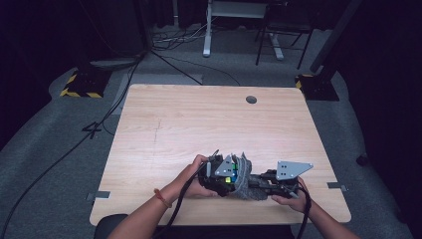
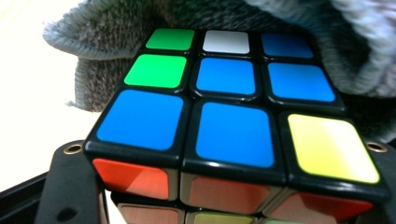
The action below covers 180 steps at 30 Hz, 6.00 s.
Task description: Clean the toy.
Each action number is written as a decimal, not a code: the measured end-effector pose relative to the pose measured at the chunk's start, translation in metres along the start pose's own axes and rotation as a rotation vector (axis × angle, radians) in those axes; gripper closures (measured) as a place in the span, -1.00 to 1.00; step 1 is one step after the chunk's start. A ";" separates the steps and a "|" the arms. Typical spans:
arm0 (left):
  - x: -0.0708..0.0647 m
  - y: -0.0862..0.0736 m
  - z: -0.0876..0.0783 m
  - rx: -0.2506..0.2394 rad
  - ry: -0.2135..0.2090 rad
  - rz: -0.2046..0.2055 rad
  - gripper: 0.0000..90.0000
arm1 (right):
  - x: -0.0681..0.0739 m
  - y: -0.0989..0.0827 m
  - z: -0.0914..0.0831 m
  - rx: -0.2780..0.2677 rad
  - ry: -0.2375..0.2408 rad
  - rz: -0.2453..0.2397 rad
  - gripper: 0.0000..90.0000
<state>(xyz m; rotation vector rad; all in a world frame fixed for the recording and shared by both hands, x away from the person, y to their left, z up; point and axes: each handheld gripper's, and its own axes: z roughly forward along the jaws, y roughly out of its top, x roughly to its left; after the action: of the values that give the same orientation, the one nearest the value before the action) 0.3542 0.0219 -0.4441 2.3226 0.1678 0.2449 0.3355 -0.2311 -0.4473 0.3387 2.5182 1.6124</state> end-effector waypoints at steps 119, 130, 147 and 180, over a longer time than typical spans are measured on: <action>-0.008 0.003 -0.004 -0.022 -0.004 0.078 -0.29 | -0.001 -0.002 0.008 0.059 -0.030 -0.011 0.75; -0.007 0.000 0.002 0.023 0.004 0.065 -0.36 | 0.005 0.000 0.002 -0.010 -0.022 -0.029 0.75; -0.009 0.003 -0.007 -0.034 -0.018 0.078 -0.26 | -0.005 -0.012 0.017 0.165 -0.077 -0.004 0.75; -0.011 0.007 -0.013 -0.132 -0.041 0.059 -0.26 | -0.010 -0.006 0.013 0.121 -0.016 0.036 0.74</action>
<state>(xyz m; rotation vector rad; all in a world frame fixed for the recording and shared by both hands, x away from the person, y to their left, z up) 0.3405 0.0245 -0.4315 2.2013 0.0608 0.2304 0.3471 -0.2248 -0.4583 0.4104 2.6188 1.4667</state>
